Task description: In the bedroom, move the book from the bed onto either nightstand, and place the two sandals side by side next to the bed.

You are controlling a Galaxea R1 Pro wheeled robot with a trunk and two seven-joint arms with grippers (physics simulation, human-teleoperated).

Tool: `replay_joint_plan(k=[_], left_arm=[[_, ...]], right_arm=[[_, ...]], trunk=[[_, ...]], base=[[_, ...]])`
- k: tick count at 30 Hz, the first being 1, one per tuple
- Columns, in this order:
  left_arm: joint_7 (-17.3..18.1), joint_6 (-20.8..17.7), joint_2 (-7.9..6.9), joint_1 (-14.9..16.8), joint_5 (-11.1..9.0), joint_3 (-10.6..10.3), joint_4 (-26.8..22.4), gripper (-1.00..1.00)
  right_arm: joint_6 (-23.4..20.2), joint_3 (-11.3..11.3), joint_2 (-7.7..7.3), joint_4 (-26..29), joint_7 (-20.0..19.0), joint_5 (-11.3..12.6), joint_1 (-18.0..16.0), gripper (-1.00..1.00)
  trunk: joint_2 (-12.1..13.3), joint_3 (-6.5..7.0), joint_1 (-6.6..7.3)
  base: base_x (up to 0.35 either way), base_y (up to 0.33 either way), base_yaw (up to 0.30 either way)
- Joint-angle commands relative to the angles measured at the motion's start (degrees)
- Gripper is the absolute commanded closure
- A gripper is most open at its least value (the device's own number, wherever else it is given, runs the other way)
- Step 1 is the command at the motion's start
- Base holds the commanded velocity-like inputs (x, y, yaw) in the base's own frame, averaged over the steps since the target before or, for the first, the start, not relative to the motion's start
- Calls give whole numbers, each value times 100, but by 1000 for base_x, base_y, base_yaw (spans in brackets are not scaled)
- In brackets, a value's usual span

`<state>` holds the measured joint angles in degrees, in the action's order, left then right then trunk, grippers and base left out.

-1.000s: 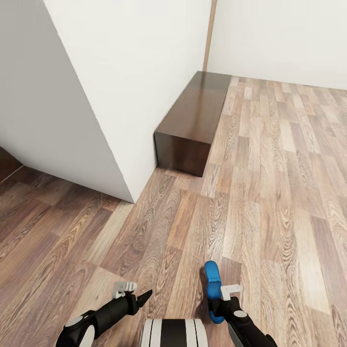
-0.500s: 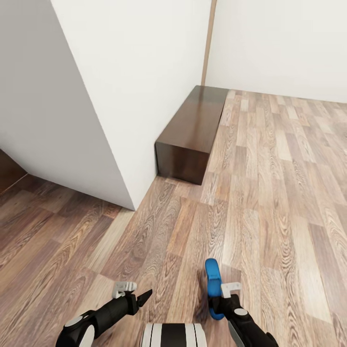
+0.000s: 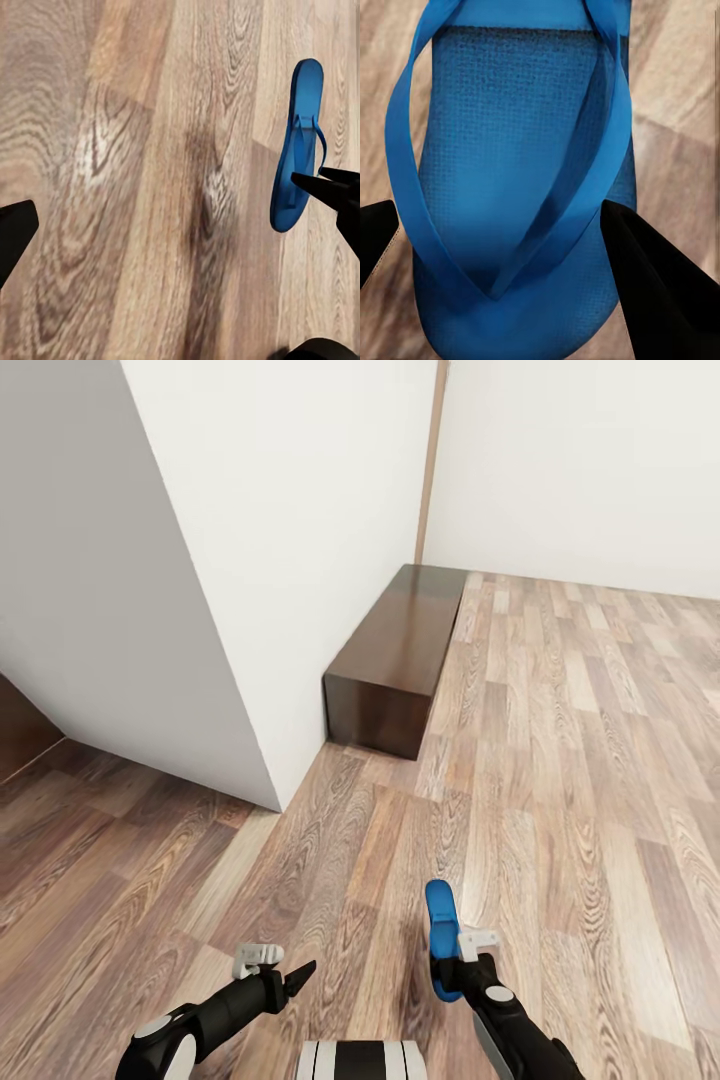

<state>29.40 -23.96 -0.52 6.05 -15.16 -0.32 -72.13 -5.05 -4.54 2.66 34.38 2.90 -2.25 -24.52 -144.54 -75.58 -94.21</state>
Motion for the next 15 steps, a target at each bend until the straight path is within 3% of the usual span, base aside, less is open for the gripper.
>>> replay_joint_plan(k=[1, 15], left_arm=[[-5, -48, -3, 2, -58, -3, -3, -100], [-11, -48, -1, 2, -58, -3, -3, -100]], right_arm=[[-42, -21, -2, 12, 36, -21, 0, 100], [-40, -32, 6, 0, 32, -16, 0, 100]], trunk=[[0, 19, 3], [19, 329, 39]], base=[[0, 0, 0], [0, 0, 0]])
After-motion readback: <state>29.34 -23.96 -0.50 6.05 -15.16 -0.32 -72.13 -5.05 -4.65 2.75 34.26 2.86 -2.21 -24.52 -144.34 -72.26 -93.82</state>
